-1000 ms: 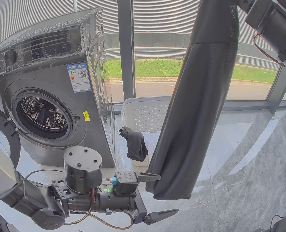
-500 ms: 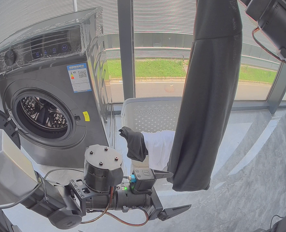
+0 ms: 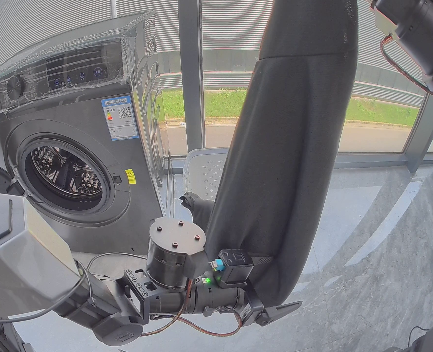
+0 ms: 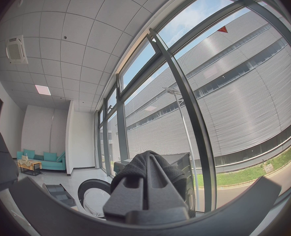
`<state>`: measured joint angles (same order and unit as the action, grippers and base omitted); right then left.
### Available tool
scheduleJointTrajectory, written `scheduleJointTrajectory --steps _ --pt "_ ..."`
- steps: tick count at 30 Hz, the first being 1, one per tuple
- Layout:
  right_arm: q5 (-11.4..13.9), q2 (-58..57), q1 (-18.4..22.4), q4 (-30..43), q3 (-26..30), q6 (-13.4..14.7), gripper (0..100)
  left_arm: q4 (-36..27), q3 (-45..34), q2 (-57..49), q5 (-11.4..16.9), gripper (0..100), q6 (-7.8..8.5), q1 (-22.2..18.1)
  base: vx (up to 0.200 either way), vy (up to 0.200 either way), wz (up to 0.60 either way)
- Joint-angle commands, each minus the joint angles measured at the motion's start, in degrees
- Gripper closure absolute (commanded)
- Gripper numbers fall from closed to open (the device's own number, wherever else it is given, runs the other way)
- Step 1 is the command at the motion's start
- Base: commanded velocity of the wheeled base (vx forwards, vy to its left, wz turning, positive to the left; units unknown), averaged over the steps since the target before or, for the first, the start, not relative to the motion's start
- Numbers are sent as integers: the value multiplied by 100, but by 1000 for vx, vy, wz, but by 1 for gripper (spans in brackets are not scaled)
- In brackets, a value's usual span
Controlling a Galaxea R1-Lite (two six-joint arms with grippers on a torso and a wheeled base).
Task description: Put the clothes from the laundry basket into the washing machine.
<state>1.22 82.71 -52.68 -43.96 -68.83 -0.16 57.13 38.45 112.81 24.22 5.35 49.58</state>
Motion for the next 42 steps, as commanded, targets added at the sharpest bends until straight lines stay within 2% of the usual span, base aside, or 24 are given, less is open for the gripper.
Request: scheduleJointTrajectory --steps 1,2,4,5,8,9,17,23,25,29,30,31,33,36,39,41,42 --pt "1 8 -164 -7 -69 -2 100 0 101 136 -243 0 -131 -62 0 0 0" --pt "1 8 -252 1 -96 -2 100 0 110 145 -454 0 -271 -89 0 0 0" --pt "-8 8 -393 1 -148 -2 100 18 110 145 -489 0 -307 -106 0 0 0" --pt "-8 8 -437 1 -175 -2 100 44 119 145 -480 100 -324 -106 0 0 0" --pt "-25 17 -507 10 -219 -2 100 132 154 153 -489 100 -359 -80 0 0 0" --pt "-122 43 -551 1 -263 7 100 150 198 153 -506 100 -403 -54 0 0 0" --pt "-175 8 -612 1 -263 51 100 150 207 136 -533 100 -412 -45 0 0 0" --pt "-306 -1 -252 10 -201 60 100 159 154 74 -533 100 -421 -45 0 0 0" --pt "-306 -27 47 19 -192 77 100 159 154 4 -524 100 -421 -54 0 0 0" --pt "-324 -62 311 45 -175 86 100 167 145 -22 -506 100 -421 -71 0 0 0" --pt "-377 -89 688 89 -69 86 100 203 154 -93 -480 100 -412 -71 0 0 0" --pt "-377 -89 688 89 -69 86 100 203 154 -93 -480 100 -412 -71 0 0 0" --pt "-377 -124 1436 89 142 86 100 422 145 -225 -410 100 -412 -71 0 0 0" --pt "-306 -168 2183 89 379 95 100 598 93 -506 -287 100 -421 -80 0 0 0" --pt "-236 -212 2464 89 520 113 100 607 -22 -840 -251 100 -421 -115 0 0 0" --pt "-210 -221 2499 89 555 130 100 607 -92 -980 -234 100 -438 -115 0 0 0" --pt "-210 -229 2490 89 546 148 100 607 -189 -1103 -225 100 -509 -115 0 0 0"
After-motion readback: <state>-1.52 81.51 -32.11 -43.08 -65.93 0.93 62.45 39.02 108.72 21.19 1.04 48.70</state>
